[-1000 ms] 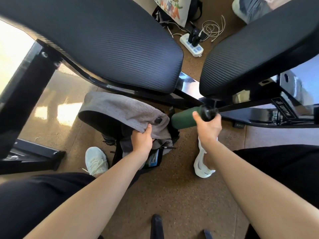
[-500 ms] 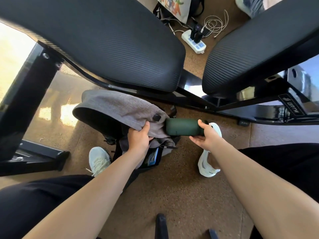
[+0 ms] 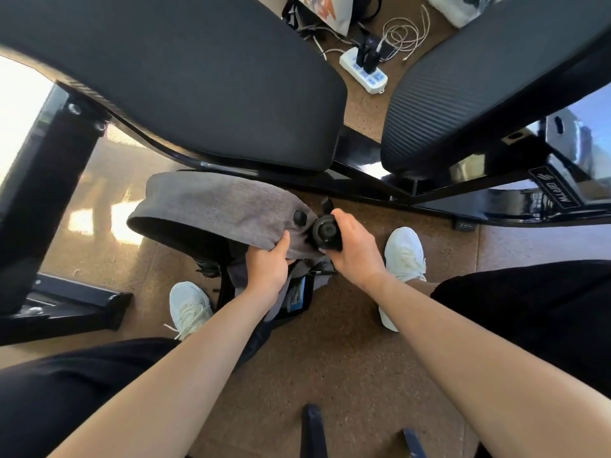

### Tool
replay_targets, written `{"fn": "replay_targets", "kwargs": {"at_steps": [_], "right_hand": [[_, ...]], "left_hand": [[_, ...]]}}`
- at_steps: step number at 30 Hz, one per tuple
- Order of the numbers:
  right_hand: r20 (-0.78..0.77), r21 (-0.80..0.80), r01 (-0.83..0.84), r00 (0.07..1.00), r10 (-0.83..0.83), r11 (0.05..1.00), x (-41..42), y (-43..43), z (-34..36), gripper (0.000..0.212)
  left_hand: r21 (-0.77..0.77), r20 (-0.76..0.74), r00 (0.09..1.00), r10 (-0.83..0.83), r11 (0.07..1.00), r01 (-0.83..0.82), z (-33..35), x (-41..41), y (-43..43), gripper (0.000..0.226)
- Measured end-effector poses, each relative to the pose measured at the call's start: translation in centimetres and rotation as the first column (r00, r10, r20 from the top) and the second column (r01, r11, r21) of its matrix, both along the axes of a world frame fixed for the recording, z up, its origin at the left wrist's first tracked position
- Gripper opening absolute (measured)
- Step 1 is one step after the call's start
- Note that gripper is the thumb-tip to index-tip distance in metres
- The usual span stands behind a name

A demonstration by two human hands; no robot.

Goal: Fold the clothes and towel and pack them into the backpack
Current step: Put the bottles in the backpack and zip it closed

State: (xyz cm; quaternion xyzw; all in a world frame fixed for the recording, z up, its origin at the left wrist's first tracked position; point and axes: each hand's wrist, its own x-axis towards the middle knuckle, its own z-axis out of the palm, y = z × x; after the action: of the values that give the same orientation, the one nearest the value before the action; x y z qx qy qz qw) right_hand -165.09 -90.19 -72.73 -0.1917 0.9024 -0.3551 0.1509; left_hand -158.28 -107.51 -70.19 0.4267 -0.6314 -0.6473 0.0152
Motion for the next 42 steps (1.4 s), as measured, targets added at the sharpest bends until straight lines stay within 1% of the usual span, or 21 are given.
{"fn": "replay_targets", "kwargs": {"at_steps": [2,4,5,6,7,9,11,13,15,17,19,20,21,23,24,26,28,32,34,38,42], "right_hand": [[0.122,-0.048,0.280,0.955,-0.272,0.959,-0.5,-0.7,0.6,0.064],[0.313,-0.042,0.594,0.772,-0.554,0.804,-1.2,-1.4,1.0,0.063],[0.340,-0.017,0.645,0.722,-0.602,0.764,-1.4,-1.5,1.0,0.064],[0.319,-0.010,0.614,0.750,-0.580,0.789,-1.6,-1.5,1.0,0.063],[0.274,-0.027,0.514,0.829,-0.488,0.858,-1.6,-1.3,0.9,0.062],[0.173,-0.054,0.170,0.972,-0.159,0.984,-1.6,-0.7,0.8,0.064],[0.103,0.044,-0.149,0.984,0.144,0.988,-1.7,-0.1,0.9,0.076],[0.074,0.131,-0.274,0.961,0.266,0.953,-2.1,0.3,0.7,0.082],[0.066,0.119,-0.194,0.980,0.187,0.974,-2.1,0.0,0.5,0.080],[0.142,0.047,0.106,0.984,-0.112,0.993,-1.7,-0.8,0.4,0.069],[0.269,0.008,0.412,0.877,-0.399,0.911,-1.7,-1.3,0.2,0.062],[0.278,0.016,0.445,0.858,-0.432,0.895,-1.7,-1.3,0.2,0.063],[0.245,0.025,0.375,0.896,-0.370,0.927,-1.7,-1.1,0.2,0.064],[0.151,0.068,0.007,0.988,-0.017,0.998,-1.7,-0.4,0.4,0.071],[0.117,0.111,-0.174,0.980,0.161,0.978,-1.8,-0.1,0.6,0.077],[0.102,0.175,-0.320,0.947,0.306,0.931,-2.3,0.3,0.6,0.082],[0.105,0.200,-0.240,0.969,0.223,0.950,-2.8,-0.1,0.3,0.081],[0.162,0.184,0.116,0.976,-0.146,0.976,-2.9,-1.1,0.1,0.067],[0.183,0.177,0.062,0.979,-0.095,0.982,-3.1,-0.7,-0.1,0.070],[0.192,0.123,-0.089,0.979,0.064,0.988,-3.9,0.8,0.4,0.099],[0.116,0.118,-0.157,0.983,0.144,0.981,-4.8,-0.1,1.4,0.080]], "left_hand": [[-0.030,-0.021,0.999,-0.028,0.999,0.028,0.0,-0.1,-0.2,0.012],[-0.033,-0.033,0.998,-0.051,0.998,0.050,0.2,-0.2,-0.3,0.013],[-0.029,-0.039,0.997,-0.064,0.998,0.062,0.4,-0.2,-0.2,0.014],[-0.029,-0.041,0.996,-0.084,0.996,0.083,0.5,-0.2,-0.1,0.014],[-0.030,-0.037,0.994,-0.101,0.995,0.100,0.5,-0.1,0.0,0.015],[-0.030,-0.042,0.994,-0.103,0.994,0.102,0.5,-0.1,0.3,0.017],[-0.046,-0.045,0.996,-0.074,0.996,0.072,0.1,-0.2,0.3,0.018],[-0.056,-0.049,0.997,-0.066,0.996,0.063,-0.2,-0.2,0.2,0.022],[-0.039,-0.053,0.997,-0.065,0.997,0.063,0.0,-0.2,0.0,0.027],[-0.009,-0.063,0.996,-0.061,0.998,0.061,0.5,-0.4,-0.1,0.021],[0.047,-0.065,0.996,-0.059,0.997,0.062,0.6,-0.7,0.2,0.021],[0.061,-0.062,0.996,-0.069,0.995,0.073,0.6,-0.7,0.3,0.022],[0.065,-0.061,0.995,-0.075,0.995,0.079,0.6,-0.7,0.4,0.022],[0.052,-0.064,0.995,-0.083,0.995,0.087,0.5,-0.5,0.5,0.020],[0.040,-0.062,0.994,-0.094,0.995,0.096,0.4,-0.5,0.5,0.019],[0.024,-0.064,0.994,-0.093,0.995,0.095,0.4,-0.6,0.5,0.018],[0.010,-0.079,0.993,-0.090,0.996,0.091,0.2,-0.8,0.3,0.015],[0.065,-0.073,0.995,-0.071,0.995,0.076,0.3,-1.1,0.3,0.018],[0.092,-0.067,0.996,-0.058,0.994,0.064,0.5,-1.2,0.3,0.019],[0.101,-0.059,0.997,-0.048,0.993,0.054,0.5,-1.6,-0.2,0.018],[-0.001,-0.054,0.994,-0.099,0.995,0.099,-0.1,-1.6,-0.6,0.010]]}}
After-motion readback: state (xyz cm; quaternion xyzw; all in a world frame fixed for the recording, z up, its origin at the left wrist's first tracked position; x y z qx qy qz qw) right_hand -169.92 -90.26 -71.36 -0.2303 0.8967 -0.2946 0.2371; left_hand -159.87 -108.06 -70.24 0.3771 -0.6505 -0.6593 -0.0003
